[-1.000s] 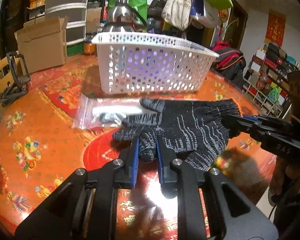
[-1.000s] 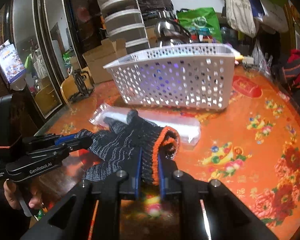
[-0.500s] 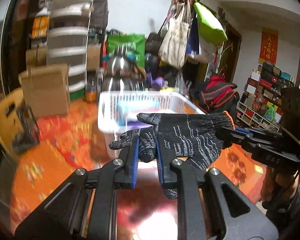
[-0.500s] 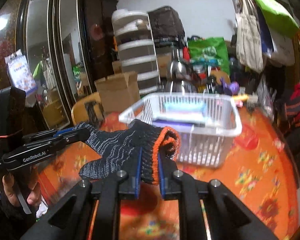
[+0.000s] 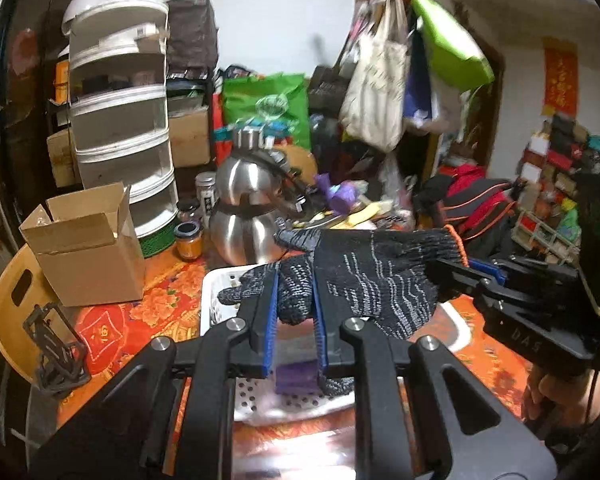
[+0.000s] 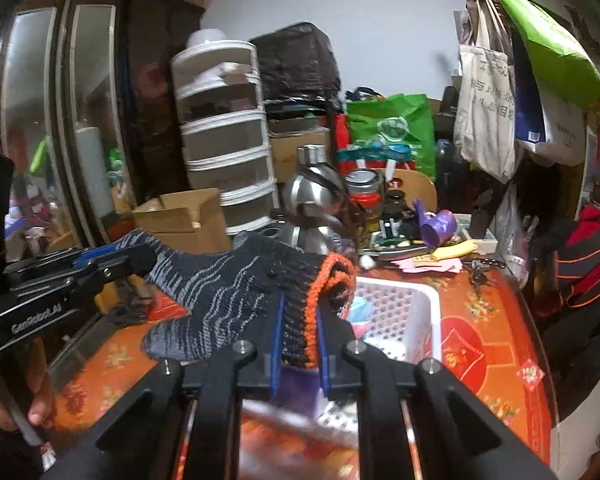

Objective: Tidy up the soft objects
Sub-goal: 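Carry the black gloves into the white basket and open both tools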

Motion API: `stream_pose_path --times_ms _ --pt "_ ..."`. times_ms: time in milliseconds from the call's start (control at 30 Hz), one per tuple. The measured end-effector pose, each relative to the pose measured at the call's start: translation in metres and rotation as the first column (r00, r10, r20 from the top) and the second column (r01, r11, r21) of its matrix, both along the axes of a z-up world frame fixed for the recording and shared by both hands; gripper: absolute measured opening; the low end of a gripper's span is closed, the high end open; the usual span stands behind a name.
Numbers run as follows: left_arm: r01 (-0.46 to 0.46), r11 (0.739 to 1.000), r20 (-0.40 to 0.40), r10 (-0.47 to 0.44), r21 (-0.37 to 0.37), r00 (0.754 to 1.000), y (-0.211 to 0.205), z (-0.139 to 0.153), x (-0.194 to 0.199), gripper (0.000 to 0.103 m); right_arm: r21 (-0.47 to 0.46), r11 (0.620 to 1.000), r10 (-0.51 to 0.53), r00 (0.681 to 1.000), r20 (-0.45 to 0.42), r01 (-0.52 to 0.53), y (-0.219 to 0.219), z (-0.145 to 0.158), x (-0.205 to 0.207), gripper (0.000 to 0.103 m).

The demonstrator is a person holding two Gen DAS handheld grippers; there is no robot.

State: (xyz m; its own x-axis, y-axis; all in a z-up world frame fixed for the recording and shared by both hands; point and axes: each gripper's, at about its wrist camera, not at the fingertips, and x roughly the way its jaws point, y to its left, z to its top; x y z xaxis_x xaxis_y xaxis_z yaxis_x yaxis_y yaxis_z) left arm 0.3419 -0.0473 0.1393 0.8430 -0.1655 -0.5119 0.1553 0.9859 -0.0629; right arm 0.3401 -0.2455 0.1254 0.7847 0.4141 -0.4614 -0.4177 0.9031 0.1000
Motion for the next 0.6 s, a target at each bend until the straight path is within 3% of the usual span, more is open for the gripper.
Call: stream_pose_path --times_ms 267,600 --pt "-0.044 0.998 -0.129 0.05 0.046 0.99 -0.022 -0.063 0.068 0.014 -0.1 0.994 -0.046 0.994 -0.095 0.037 0.008 -0.052 0.068 0.012" --pt "-0.077 0.997 -0.237 0.082 0.029 0.968 -0.015 -0.12 0.099 0.015 -0.144 0.989 -0.039 0.99 -0.137 0.019 0.009 -0.092 0.089 0.013"
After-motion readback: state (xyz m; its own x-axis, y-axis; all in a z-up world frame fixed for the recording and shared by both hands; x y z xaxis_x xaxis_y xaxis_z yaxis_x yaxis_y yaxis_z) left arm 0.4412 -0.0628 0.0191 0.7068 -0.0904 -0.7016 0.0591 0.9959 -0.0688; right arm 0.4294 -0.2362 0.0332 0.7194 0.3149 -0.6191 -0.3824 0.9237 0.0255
